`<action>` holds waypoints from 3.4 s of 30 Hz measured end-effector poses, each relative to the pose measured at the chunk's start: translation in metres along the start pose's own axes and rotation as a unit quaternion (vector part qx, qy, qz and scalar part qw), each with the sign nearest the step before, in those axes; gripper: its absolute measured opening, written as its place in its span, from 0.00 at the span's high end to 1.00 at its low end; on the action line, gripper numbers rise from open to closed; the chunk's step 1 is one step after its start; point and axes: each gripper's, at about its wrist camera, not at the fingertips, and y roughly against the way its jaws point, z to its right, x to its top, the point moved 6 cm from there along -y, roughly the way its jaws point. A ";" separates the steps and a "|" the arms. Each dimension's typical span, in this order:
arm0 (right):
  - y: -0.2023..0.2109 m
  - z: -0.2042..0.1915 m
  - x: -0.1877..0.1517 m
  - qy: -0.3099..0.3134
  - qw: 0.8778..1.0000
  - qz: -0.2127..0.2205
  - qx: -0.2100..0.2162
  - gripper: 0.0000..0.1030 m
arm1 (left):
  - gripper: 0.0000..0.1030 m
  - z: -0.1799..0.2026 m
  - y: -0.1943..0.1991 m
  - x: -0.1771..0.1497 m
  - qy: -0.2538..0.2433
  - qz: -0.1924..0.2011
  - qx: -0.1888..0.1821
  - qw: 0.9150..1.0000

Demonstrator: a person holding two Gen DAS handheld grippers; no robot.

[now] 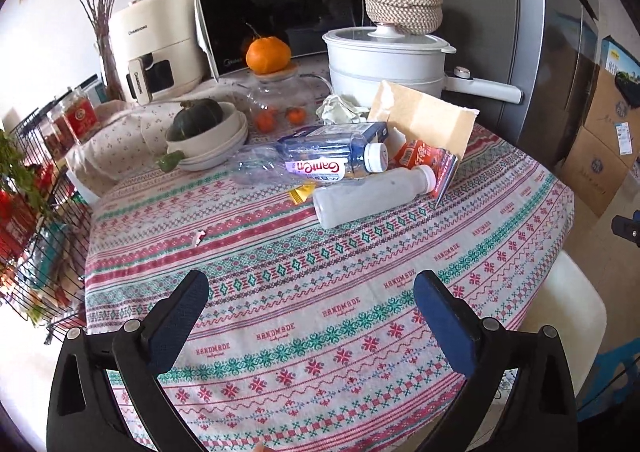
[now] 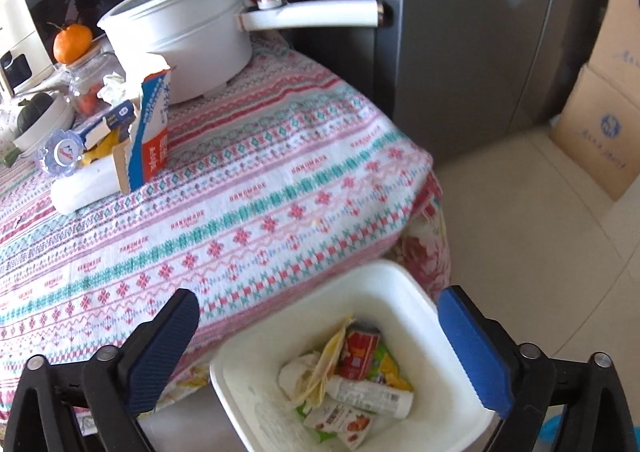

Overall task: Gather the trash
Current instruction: 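Move the left tool to the clear plastic bottle while the right tool returns to the table, then grasp and lift the clear plastic water bottle with the left tool, then grasp the white plastic bottle with the right tool while the left tool holds the clear bottle up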

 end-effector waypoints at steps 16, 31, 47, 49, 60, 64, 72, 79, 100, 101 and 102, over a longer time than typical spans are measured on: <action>-0.037 -0.052 0.033 0.033 0.999 -0.013 0.033 0.01 | 0.00 -0.018 -0.118 0.118 0.152 -0.104 0.010 0.983; -0.052 -0.064 0.049 0.064 0.998 0.003 0.009 0.01 | 0.02 -0.038 -0.156 0.102 0.145 -0.181 0.066 0.970; -0.055 -0.120 0.028 0.096 0.995 -0.020 0.035 0.01 | 0.13 -0.124 -0.130 0.034 0.194 -0.214 0.002 0.957; -0.058 -0.123 0.026 0.095 0.994 -0.025 0.037 0.01 | 0.13 -0.121 -0.141 0.036 0.162 -0.211 0.017 0.964; -0.062 -0.132 0.021 0.080 0.994 -0.041 0.053 0.01 | 0.36 -0.115 -0.161 0.033 0.125 -0.172 -0.043 0.976; -0.057 -0.144 0.018 0.082 0.994 -0.022 0.063 0.01 | 0.36 -0.110 -0.106 0.031 0.117 -0.117 -0.069 0.984; -0.052 -0.196 0.019 0.091 0.987 -0.022 0.128 0.01 | 0.36 -0.116 -0.007 -0.004 0.124 -0.087 -0.080 0.985; -0.079 -0.253 0.013 0.047 0.979 -0.066 0.190 0.10 | 0.37 -0.155 0.001 -0.048 0.214 -0.100 -0.108 0.966; -0.164 -0.323 0.022 -0.094 0.960 -0.164 0.209 0.38 | 0.38 -0.162 0.004 -0.034 0.195 -0.077 -0.090 0.974; -0.162 -0.322 0.022 -0.089 0.960 -0.167 0.208 0.39 | 0.38 -0.159 0.005 -0.034 0.193 -0.077 -0.091 0.974; -0.158 -0.321 0.021 -0.080 0.960 -0.168 0.208 0.40 | 0.38 -0.158 0.005 -0.034 0.191 -0.077 -0.091 0.974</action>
